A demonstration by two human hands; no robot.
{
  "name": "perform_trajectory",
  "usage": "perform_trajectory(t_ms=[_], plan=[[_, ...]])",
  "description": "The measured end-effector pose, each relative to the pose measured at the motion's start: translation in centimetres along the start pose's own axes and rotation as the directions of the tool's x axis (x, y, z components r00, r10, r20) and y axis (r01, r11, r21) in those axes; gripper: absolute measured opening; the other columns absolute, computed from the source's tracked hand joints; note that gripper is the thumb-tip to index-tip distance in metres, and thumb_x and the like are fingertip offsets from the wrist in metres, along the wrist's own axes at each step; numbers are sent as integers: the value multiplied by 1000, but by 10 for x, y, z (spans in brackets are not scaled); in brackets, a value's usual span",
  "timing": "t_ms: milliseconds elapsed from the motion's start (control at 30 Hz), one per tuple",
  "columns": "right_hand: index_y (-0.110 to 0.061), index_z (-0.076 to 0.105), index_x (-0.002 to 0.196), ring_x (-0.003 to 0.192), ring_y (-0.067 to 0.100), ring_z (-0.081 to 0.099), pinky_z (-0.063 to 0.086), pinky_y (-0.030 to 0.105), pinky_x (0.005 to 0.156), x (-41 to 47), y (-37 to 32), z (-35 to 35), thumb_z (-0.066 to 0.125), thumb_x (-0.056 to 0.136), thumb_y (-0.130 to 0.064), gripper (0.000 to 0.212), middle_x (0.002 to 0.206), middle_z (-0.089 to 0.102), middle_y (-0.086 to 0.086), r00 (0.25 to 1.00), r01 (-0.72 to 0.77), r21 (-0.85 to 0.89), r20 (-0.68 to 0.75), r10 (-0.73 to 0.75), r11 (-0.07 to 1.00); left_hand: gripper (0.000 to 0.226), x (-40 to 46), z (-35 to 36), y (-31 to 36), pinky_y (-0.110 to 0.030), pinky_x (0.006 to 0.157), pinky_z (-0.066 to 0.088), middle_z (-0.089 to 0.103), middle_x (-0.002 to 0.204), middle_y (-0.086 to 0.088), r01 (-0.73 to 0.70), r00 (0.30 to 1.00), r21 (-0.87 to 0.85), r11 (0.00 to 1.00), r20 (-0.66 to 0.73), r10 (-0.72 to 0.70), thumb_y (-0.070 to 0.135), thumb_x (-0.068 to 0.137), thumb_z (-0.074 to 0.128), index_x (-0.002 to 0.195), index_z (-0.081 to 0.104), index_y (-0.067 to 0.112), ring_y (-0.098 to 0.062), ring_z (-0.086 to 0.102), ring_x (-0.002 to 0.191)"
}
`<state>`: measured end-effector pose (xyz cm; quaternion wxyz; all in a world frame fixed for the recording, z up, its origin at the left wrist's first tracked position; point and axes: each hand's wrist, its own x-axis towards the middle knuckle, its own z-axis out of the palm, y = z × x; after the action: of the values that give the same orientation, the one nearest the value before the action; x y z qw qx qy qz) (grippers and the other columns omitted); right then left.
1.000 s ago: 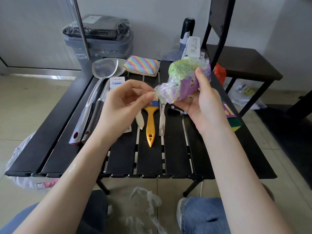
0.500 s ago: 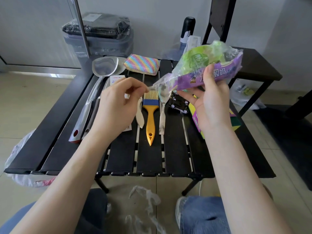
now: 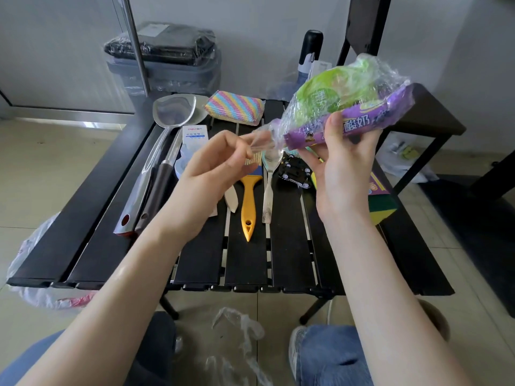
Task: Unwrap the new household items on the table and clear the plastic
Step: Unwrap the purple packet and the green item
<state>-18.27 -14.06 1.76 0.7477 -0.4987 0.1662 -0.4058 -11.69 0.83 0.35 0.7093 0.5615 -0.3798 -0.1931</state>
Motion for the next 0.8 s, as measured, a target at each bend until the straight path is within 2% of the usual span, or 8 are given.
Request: perform_trajectory(t_ms=[100, 233, 333, 400, 467, 600, 733, 800], plan=[[-19, 30, 144, 118, 30, 60, 59, 44, 81, 1, -3, -1, 52, 99, -15, 50, 128, 58, 5, 997, -60, 46, 44, 58, 997, 16, 1, 0, 2, -27, 89, 50, 63, 127, -6, 0, 999, -224, 975, -51, -12, 12, 93, 41, 78, 46, 15, -16, 51, 129], [-22, 42, 131, 110, 36, 63, 58, 48, 82, 0, -8, -1, 49, 100, -14, 33, 101, 67, -4, 977, -134, 48, 171, 124, 990, 18, 3, 0, 4, -25, 90, 48, 58, 133, -1, -45, 990, -309, 950, -140, 2, 12, 90, 44, 74, 49, 17, -15, 54, 124], [-18, 39, 137, 106, 37, 65, 57, 50, 83, -1, -9, 1, 48, 100, -15, 38, 108, 66, 1, 971, -156, 55, 193, 143, 986, 21, 3, -1, 4, -26, 97, 44, 58, 132, -2, -38, 987, -366, 930, -161, -23, 12, 89, 45, 72, 55, 20, -16, 54, 126], [-16, 37, 141, 104, 35, 66, 57, 49, 85, -1, -9, 1, 47, 100, -17, 42, 115, 64, 5, 970, -167, 68, 188, 152, 984, 19, 4, -2, 4, -24, 91, 47, 60, 130, -2, -32, 988, -378, 925, -153, -28, 13, 94, 43, 77, 51, 17, -21, 57, 123], [-16, 36, 143, 105, 31, 67, 56, 48, 88, 0, -8, 1, 46, 101, -17, 44, 118, 63, 4, 971, -165, 72, 185, 149, 984, 20, 4, -2, 3, -22, 79, 52, 64, 123, -2, -15, 981, -378, 926, -186, -60, 13, 100, 39, 81, 44, 16, -24, 63, 113], [-16, 35, 144, 107, 29, 66, 55, 47, 90, -3, -6, 2, 46, 101, -16, 45, 119, 63, 3, 972, -180, 118, 172, 158, 977, 22, 6, -1, 2, -18, 58, 49, 72, 103, -1, 15, 961, -361, 932, -253, -113, 15, 103, 34, 83, 41, 18, -15, 70, 87], [-17, 36, 145, 110, 31, 65, 55, 45, 91, -5, -3, 3, 48, 100, -17, 46, 127, 60, 8, 968, -211, 129, 165, 189, 969, 24, 8, 2, 8, -19, 52, 36, 69, 72, 4, 72, 963, -307, 949, -226, -146, 13, 102, 31, 80, 38, 18, -11, 64, 67], [-17, 36, 145, 111, 33, 63, 56, 44, 89, -7, -2, 4, 48, 100, -16, 46, 126, 60, 8, 965, -219, 116, 174, 197, 969, 19, 9, 4, 11, -20, 50, 30, 62, 66, 8, 91, 964, -282, 955, -217, -156, 18, 99, 38, 81, 39, 20, -10, 58, 62]])
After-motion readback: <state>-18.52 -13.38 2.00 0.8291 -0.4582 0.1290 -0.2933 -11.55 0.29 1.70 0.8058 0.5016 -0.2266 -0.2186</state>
